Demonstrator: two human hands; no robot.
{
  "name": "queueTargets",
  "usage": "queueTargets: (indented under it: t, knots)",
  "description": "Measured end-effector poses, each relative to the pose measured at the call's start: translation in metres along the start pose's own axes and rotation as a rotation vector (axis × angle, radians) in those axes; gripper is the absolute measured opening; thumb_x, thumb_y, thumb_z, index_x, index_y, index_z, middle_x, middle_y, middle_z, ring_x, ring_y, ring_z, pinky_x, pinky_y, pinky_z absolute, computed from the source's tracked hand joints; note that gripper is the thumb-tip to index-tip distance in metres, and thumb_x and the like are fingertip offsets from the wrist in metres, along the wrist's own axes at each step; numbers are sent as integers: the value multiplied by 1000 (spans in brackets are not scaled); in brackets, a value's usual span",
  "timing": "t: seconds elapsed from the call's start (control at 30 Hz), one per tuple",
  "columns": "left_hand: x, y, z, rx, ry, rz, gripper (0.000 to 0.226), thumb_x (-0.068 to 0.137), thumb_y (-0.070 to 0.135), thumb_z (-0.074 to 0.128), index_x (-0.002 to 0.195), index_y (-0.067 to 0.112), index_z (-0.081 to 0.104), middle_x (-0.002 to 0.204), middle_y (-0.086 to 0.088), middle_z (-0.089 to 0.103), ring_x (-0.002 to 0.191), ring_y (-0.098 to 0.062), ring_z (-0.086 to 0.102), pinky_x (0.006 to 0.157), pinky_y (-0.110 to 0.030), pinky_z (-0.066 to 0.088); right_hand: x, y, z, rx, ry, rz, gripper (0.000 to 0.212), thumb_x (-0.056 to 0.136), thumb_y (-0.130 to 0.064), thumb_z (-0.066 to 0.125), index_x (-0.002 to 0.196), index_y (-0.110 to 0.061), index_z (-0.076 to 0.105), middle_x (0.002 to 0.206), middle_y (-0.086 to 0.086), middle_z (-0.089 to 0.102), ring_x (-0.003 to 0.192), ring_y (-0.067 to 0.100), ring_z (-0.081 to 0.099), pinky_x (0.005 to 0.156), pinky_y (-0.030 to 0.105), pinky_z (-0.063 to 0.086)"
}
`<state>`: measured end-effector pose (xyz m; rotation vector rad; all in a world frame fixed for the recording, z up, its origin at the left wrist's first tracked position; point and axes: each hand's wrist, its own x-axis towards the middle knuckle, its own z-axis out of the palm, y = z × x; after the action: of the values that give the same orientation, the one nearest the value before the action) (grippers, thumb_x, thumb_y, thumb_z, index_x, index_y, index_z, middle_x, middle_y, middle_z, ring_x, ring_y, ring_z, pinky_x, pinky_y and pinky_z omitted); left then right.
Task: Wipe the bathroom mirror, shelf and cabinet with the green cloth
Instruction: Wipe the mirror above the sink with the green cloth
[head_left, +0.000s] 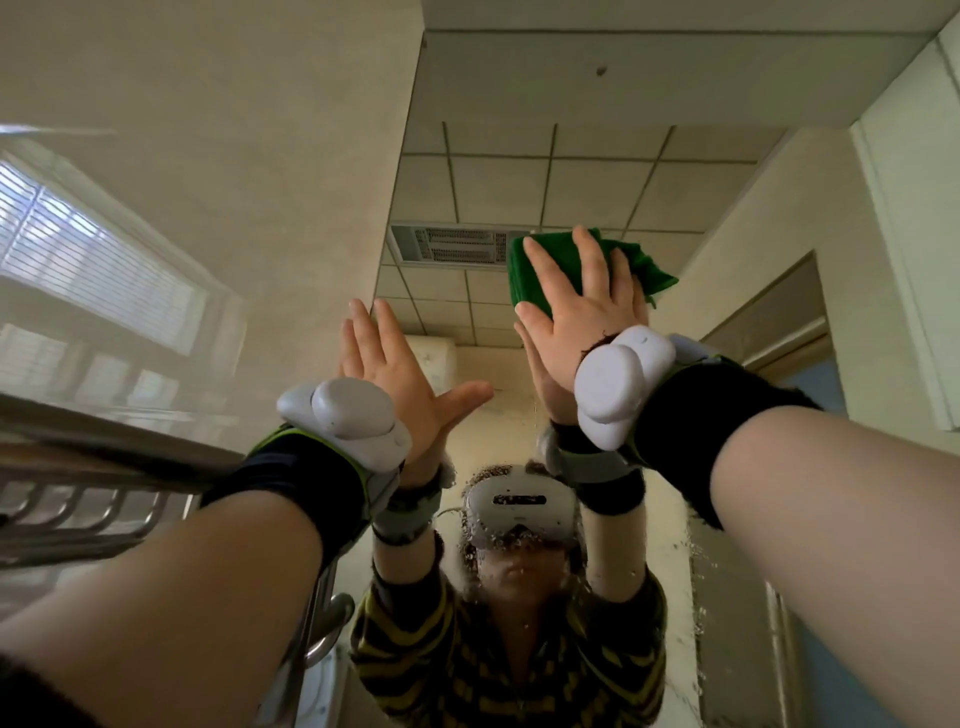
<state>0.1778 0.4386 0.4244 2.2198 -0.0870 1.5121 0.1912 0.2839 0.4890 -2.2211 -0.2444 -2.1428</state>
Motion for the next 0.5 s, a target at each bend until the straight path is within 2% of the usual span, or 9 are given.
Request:
queueTargets:
  t: [0.1, 0.17, 0.23, 0.3, 0.5]
  knots:
    - [4, -1, -3, 21, -43, 36, 147, 23, 88, 0, 146, 10, -18, 154, -13, -19, 144, -29, -8, 116, -42, 3, -9, -13, -1, 7, -63, -81, 56, 91, -51, 39, 141, -49, 14, 155, -7, -1, 140, 30, 1, 113, 43, 0]
    - [5, 0, -3, 4, -34, -4, 137, 34, 84, 11, 146, 10, -16, 154, -13, -17, 144, -27, -8, 116, -41, 2, -13, -21, 0, 18, -108, -110, 57, 91, -51, 38, 141, -50, 11, 155, -8, -5, 140, 29, -2, 113, 42, -2]
    - [4, 3, 1, -15, -3, -39, 127, 55, 84, 36, 148, 10, -12, 156, -12, -15, 144, -24, -8, 116, -41, 0, -16, -24, 1, 16, -122, -110, 57, 92, -51, 38, 141, -50, 10, 155, -9, -6, 140, 29, -3, 113, 42, -3]
    - [5, 3, 5, 3, 26, -37, 123, 66, 75, 53, 148, 8, -10, 156, -12, -14, 144, -25, -10, 116, -43, -1, -14, -23, -1, 10, -124, -108, 56, 92, -51, 37, 141, -50, 10, 155, -9, -6, 140, 29, -3, 113, 42, -3]
    - [7, -2, 14, 12, 103, -12, 125, 64, 78, 51, 148, 7, -8, 156, -12, -12, 144, -27, -10, 115, -46, -2, 1, -25, -1, -14, -138, -102, 57, 91, -53, 38, 141, -52, 10, 155, -10, -3, 141, 29, 0, 113, 42, 1]
